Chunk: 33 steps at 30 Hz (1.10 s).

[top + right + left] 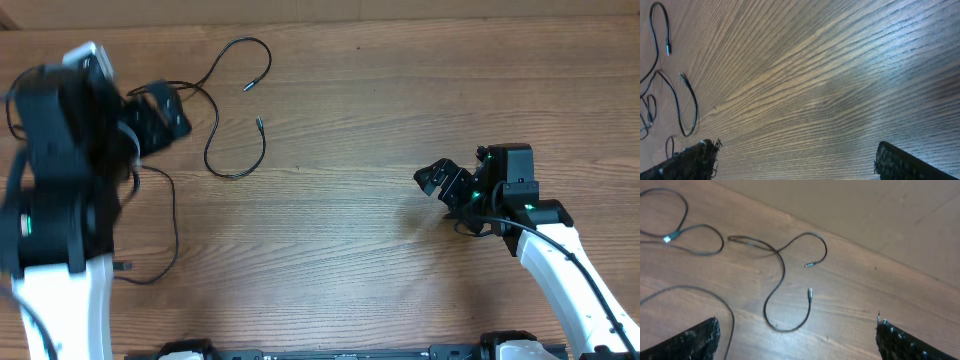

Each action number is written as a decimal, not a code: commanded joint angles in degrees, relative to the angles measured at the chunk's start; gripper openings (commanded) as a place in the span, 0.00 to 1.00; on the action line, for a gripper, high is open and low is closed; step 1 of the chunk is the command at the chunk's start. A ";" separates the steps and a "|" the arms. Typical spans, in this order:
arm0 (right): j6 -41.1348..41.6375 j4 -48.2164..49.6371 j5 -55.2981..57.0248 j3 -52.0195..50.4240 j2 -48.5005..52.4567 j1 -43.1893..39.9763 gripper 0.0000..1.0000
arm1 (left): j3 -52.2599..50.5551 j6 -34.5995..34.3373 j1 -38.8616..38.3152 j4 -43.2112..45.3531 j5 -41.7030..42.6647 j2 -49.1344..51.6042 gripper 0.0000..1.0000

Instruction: Untangle cables

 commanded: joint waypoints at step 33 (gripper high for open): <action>0.02 0.35 0.33 0.85 0.09 0.22 1.00 | -26.97 -2.23 -2.51 -12.15 0.15 -38.03 0.99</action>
